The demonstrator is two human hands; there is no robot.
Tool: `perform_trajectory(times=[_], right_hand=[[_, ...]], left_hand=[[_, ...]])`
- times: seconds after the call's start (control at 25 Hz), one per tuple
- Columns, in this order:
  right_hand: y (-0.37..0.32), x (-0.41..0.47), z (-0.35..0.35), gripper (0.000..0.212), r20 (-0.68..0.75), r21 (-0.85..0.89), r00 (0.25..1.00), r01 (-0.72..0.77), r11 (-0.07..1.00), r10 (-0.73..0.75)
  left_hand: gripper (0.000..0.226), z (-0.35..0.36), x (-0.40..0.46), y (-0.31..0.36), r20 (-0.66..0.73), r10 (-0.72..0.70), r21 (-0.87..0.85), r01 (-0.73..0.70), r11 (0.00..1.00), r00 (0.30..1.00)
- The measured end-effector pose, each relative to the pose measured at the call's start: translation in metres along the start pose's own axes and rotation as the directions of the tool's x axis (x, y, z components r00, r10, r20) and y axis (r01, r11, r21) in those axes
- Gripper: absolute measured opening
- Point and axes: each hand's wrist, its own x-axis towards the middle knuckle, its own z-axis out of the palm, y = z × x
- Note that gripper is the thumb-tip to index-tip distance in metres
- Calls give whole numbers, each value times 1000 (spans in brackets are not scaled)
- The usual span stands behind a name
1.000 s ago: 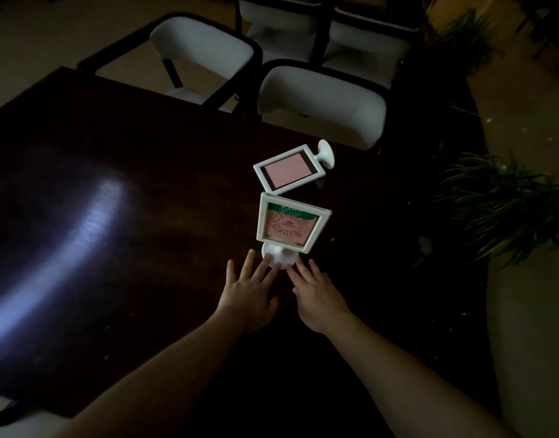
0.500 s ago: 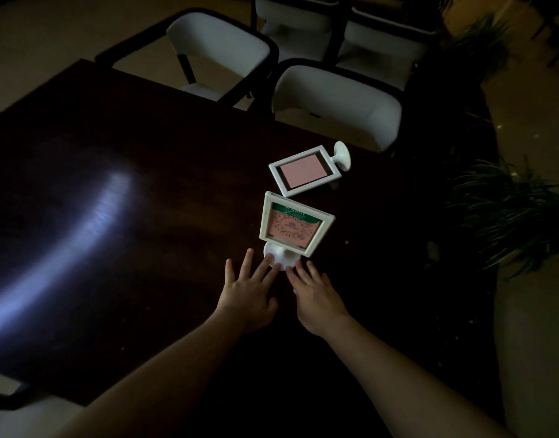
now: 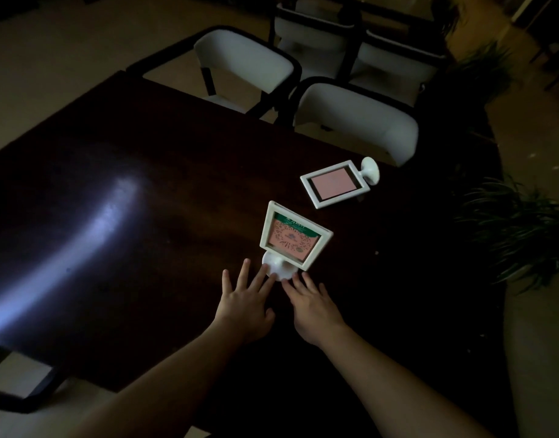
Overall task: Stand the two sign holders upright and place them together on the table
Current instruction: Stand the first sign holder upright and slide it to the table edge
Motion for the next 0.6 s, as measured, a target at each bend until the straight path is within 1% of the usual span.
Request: perform_trajectory(times=[0.08, 0.2, 0.44, 0.6], right_hand=[[-15, 2, 2, 73, 9, 3, 1000, -6, 1000, 6], [-43, 7, 5, 57, -3, 32, 1000, -10, 999, 10], [-85, 18, 6, 58, 20, 7, 998, 51, 999, -51], [-102, 22, 6, 58, 38, -25, 993, 110, 994, -109]], left_hand=[[79, -1, -7, -13, 17, 3, 3, -3, 1000, 1000], [78, 0, -22, -37, 28, -16, 17, 16, 1000, 999], [79, 2, -48, -72, 30, -108, 25, 107, 994, 994], [79, 4, -62, -86, 50, -166, -10, 167, 986, 985]])
